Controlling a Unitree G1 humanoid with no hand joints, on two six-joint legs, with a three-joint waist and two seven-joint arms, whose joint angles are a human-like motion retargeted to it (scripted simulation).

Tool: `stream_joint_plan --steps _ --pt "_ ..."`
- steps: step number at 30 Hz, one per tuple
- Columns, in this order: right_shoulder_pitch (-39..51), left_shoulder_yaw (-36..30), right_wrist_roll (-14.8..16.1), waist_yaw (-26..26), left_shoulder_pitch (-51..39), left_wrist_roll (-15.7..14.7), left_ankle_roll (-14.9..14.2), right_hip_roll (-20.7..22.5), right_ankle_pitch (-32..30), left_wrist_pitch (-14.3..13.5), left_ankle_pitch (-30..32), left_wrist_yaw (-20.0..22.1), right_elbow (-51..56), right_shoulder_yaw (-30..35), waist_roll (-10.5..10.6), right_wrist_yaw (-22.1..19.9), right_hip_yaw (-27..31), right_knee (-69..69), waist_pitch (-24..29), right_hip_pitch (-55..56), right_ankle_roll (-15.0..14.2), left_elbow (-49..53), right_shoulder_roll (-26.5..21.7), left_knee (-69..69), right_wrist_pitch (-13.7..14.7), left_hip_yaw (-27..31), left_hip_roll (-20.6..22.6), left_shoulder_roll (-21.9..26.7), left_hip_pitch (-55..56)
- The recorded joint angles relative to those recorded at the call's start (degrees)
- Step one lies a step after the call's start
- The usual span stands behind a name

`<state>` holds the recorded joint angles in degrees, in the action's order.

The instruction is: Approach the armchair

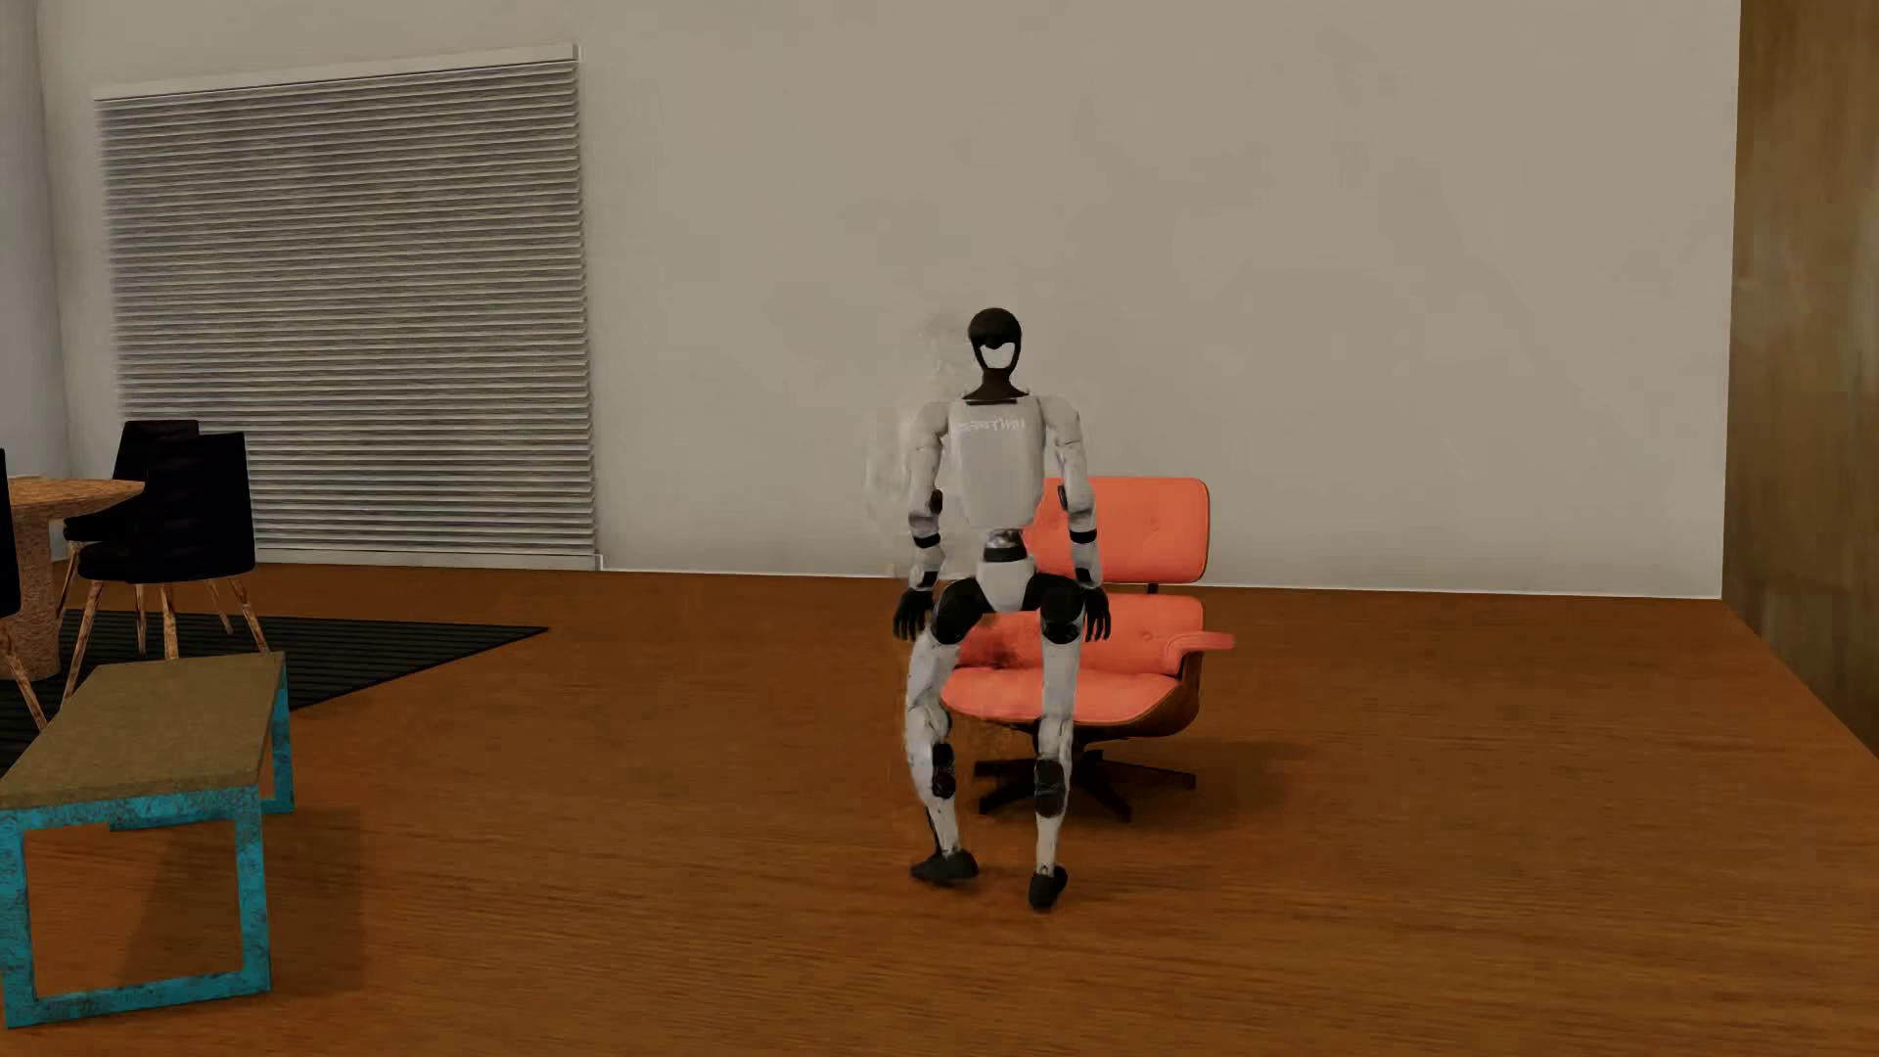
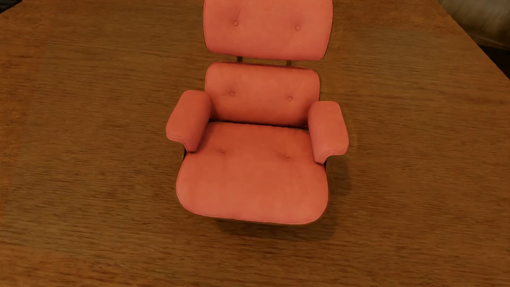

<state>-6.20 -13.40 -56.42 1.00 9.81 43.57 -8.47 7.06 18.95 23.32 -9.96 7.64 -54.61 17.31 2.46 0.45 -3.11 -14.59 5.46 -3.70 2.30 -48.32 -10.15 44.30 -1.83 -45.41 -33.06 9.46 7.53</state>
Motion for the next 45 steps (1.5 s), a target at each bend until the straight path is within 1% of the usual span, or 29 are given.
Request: stream_joint_plan --steps 2,3,4,5,6,7,8,9,12,14,15,18,19,21,23,25,26,28,31,33,34,35,36,37,39,40,41,42,45 --pt "3.2 -3.1 2.5 -1.0 -2.0 3.1 1.0 1.8 -0.3 -1.4 -2.1 -6.3 0.8 -2.2 0.4 -3.2 2.6 -0.4 0.0 0.2 1.0 -4.2 0.6 0.2 -1.2 16.6 4.0 1.0 3.2" --pt "4.6 -4.7 3.8 -1.4 -2.9 5.0 2.4 2.5 -0.7 -2.4 -5.5 -8.0 1.2 -3.7 0.6 -4.6 3.6 -0.3 -0.1 0.3 1.3 -4.7 1.2 -0.4 -2.4 25.8 8.6 1.2 4.4" --pt "5.9 -5.3 5.3 -1.5 -3.5 6.3 2.6 2.9 -1.1 -3.2 -9.3 -8.1 1.8 -5.0 0.8 -5.8 4.2 -0.3 -0.2 0.6 1.6 -4.0 1.9 -1.8 -3.3 32.9 13.6 1.0 4.8" --pt "7.0 -4.9 6.7 -1.4 -3.8 6.4 2.7 3.2 -1.4 -3.7 -12.2 -7.0 2.5 -5.9 1.0 -6.6 4.4 -0.3 -0.5 1.2 1.9 -2.4 2.6 -3.9 -3.7 35.7 17.4 0.4 4.3" --pt "7.9 -3.9 7.9 -1.1 -3.9 5.8 2.8 3.4 -1.8 -4.1 -13.9 -5.3 3.2 -6.0 1.1 -6.6 4.6 -0.1 -0.7 1.7 2.2 -0.2 3.0 -6.3 -3.5 35.0 20.0 -0.6 3.5" --pt "8.6 -3.2 8.5 -0.8 -4.2 5.0 3.7 3.7 -2.2 -4.8 -14.8 -3.8 3.9 -5.1 1.2 -6.2 5.1 0.4 -1.0 2.2 2.5 1.9 3.1 -8.2 -2.6 31.2 22.1 -1.5 2.3" --pt "9.0 -3.4 8.4 -0.7 -4.7 4.5 6.3 4.1 -2.3 -5.9 -14.7 -2.7 4.6 -3.5 1.2 -5.9 5.7 0.5 -1.1 2.5 2.7 3.5 3.0 -8.6 -1.6 32.7 24.9 -2.1 2.7" --pt "9.1 -4.5 7.7 -0.7 -5.8 4.3 7.3 4.2 -2.4 -7.1 -13.8 -2.5 5.3 -1.8 1.2 -6.0 5.6 0.6 -1.2 2.7 3.1 4.3 2.7 -8.7 -0.9 34.3 25.8 -2.4 3.2" --pt "8.4 -11.0 7.2 0.0 -9.3 6.1 5.7 4.3 -1.4 -9.9 -12.4 -5.7 4.6 0.9 0.8 -3.7 4.1 -1.4 -0.9 2.9 4.1 4.7 4.5 -1.1 -1.6 34.9 24.5 -1.1 6.5" --pt "7.0 -14.8 7.5 0.3 -11.5 9.8 5.3 3.8 -0.6 -10.3 -10.7 -6.4 4.0 0.6 0.8 -0.6 3.5 -2.5 -0.7 2.4 3.5 4.5 5.8 2.4 -2.3 35.5 24.7 0.0 7.4" --pt "6.4 -14.3 7.5 0.4 -11.8 10.1 4.7 3.4 -0.4 -9.9 -9.2 -6.5 4.4 0.3 0.9 -0.2 3.5 -2.8 -0.7 1.9 3.3 4.2 6.4 3.5 -2.7 35.9 24.9 -0.6 7.5" --pt "3.7 -7.9 7.4 0.5 -10.2 5.3 -2.2 2.6 0.2 -9.7 -7.8 -5.9 4.4 -1.0 1.1 -2.8 3.6 -3.4 -0.5 0.7 3.0 5.3 6.2 8.1 -3.4 40.2 26.6 -2.6 8.9" --pt "3.0 -6.8 7.9 0.4 -9.6 5.2 -2.7 2.5 0.2 -9.7 -9.7 -5.2 3.8 -1.8 1.2 -3.3 3.8 -3.6 -0.5 0.7 2.8 5.6 6.2 8.7 -4.0 42.9 27.7 -2.2 9.4" --pt "2.3 -5.4 7.9 0.2 -8.3 6.2 2.1 2.2 -0.2 -9.1 -13.9 -4.2 1.9 -2.1 1.4 -3.7 4.5 -2.9 -0.6 1.0 2.5 5.3 5.4 5.3 -4.7 44.4 28.1 -1.4 9.2" --pt "2.6 -3.9 5.3 -0.1 -7.1 6.0 6.5 1.9 -1.1 -8.5 -16.6 -4.7 -0.6 0.2 1.4 -3.5 5.8 -1.6 -1.0 1.2 2.1 3.3 3.4 -3.1 -4.8 45.2 28.9 -0.9 7.4" --pt "2.8 -4.5 4.0 -0.3 -6.7 6.7 5.2 1.7 -1.8 -7.9 -12.7 -6.5 -2.0 1.1 1.3 -2.4 6.8 -0.5 -1.3 1.4 1.8 -0.5 1.9 -11.6 -4.9 47.2 30.8 0.0 5.0" --pt "2.9 -5.7 4.2 -0.3 -6.8 7.9 7.8 1.4 -2.4 -7.7 -9.6 -7.7 -2.1 0.9 1.2 -2.4 7.2 0.5 -1.5 1.3 1.6 -2.5 1.2 -14.9 -4.9 46.6 31.3 0.2 3.7" --pt "2.7 -7.8 5.1 -0.2 -6.7 9.8 8.6 0.6 -3.4 -7.2 -7.1 -9.7 -2.2 -0.1 0.8 -3.3 7.6 2.0 -1.9 1.1 1.3 -5.1 -0.2 -20.1 -4.3 45.1 31.7 0.1 1.6" --pt "3.2 -7.6 5.8 -0.3 -5.6 8.9 8.5 -1.2 -3.6 -7.7 -3.8 -9.4 -2.0 -1.2 -0.1 -4.4 7.9 1.3 -2.2 2.0 0.7 -4.4 -0.5 -26.4 -4.6 44.3 33.2 -1.1 -0.9" --pt "3.9 -7.4 5.4 -0.5 -4.9 7.9 8.5 -2.0 -2.7 -8.9 -2.5 -8.0 -0.5 -0.7 -0.7 -7.2 7.9 -2.2 -2.1 4.5 0.3 -2.3 -0.5 -29.5 -3.0 43.5 34.1 -1.8 -1.8" --pt "4.5 -7.6 2.5 -0.6 -4.9 7.5 8.4 -2.2 -1.8 -9.1 -2.5 -7.6 0.7 1.3 -0.9 -11.7 7.9 -6.0 -1.9 6.9 0.1 -1.2 -0.8 -29.8 -3.4 43.1 34.3 -2.2 -1.5" --pt "5.2 -8.0 -0.7 -0.7 -5.0 7.4 8.2 -2.3 -1.0 -9.3 -3.0 -7.2 2.0 3.2 -1.2 -16.6 7.8 -11.5 -1.4 10.2 -0.1 -0.2 -0.9 -28.8 -5.4 42.5 34.5 -2.5 -0.6" --pt "5.8 -8.4 -1.2 -0.9 -4.6 7.4 8.0 -2.7 -1.3 -9.7 -3.6 -6.8 2.7 3.4 -1.6 -19.5 7.4 -18.2 -0.8 14.1 -1.6 1.4 0.5 -27.6 -7.7 41.7 34.7 -2.6 0.3" --pt "6.1 -8.8 1.6 -1.0 -4.3 7.1 7.7 -3.7 -1.0 -10.3 -4.1 -6.5 3.6 1.7 -2.1 -18.9 6.0 -23.8 -0.3 17.5 -4.2 2.8 2.3 -26.5 -8.7 40.9 35.0 -2.5 1.1" --pt "6.1 -9.9 8.4 -1.0 -4.9 5.8 6.8 -6.1 3.6 -11.2 -4.4 -5.4 5.8 -1.2 -2.9 -13.0 3.3 -26.6 0.3 20.1 -2.9 3.0 4.6 -26.4 -8.2 40.1 35.5 -2.1 1.0" --pt "6.0 -10.7 9.2 -0.8 -5.2 5.6 6.6 -6.3 4.2 -10.7 -4.4 -5.3 6.3 -0.4 -3.2 -11.0 3.2 -23.1 0.3 19.1 -1.2 2.2 5.0 -26.9 -7.4 40.3 35.8 -1.9 0.4" --pt "5.6 -11.5 8.8 -0.6 -5.6 5.7 6.7 -6.3 2.4 -9.8 -4.5 -5.9 6.6 1.2 -3.3 -9.8 3.5 -17.1 0.2 16.8 -1.7 1.2 5.0 -27.3 -6.1 40.6 36.0 -1.8 -0.2" --pt "5.2 -12.1 8.5 -0.6 -5.8 5.8 6.9 -6.0 0.5 -9.1 -4.4 -7.4 6.9 2.8 -3.4 -8.9 3.9 -12.1 0.0 14.2 -0.3 0.5 4.9 -27.8 -4.5 41.1 36.2 -1.7 -0.9" --pt "5.5 -11.7 8.2 -0.9 -4.8 3.3 7.9 -4.7 -3.3 -10.6 -4.2 -11.9 4.6 7.8 -2.7 -4.5 3.8 -2.0 -0.5 7.8 -0.5 0.9 4.4 -28.8 -1.2 41.8 35.0 -0.9 -3.0"
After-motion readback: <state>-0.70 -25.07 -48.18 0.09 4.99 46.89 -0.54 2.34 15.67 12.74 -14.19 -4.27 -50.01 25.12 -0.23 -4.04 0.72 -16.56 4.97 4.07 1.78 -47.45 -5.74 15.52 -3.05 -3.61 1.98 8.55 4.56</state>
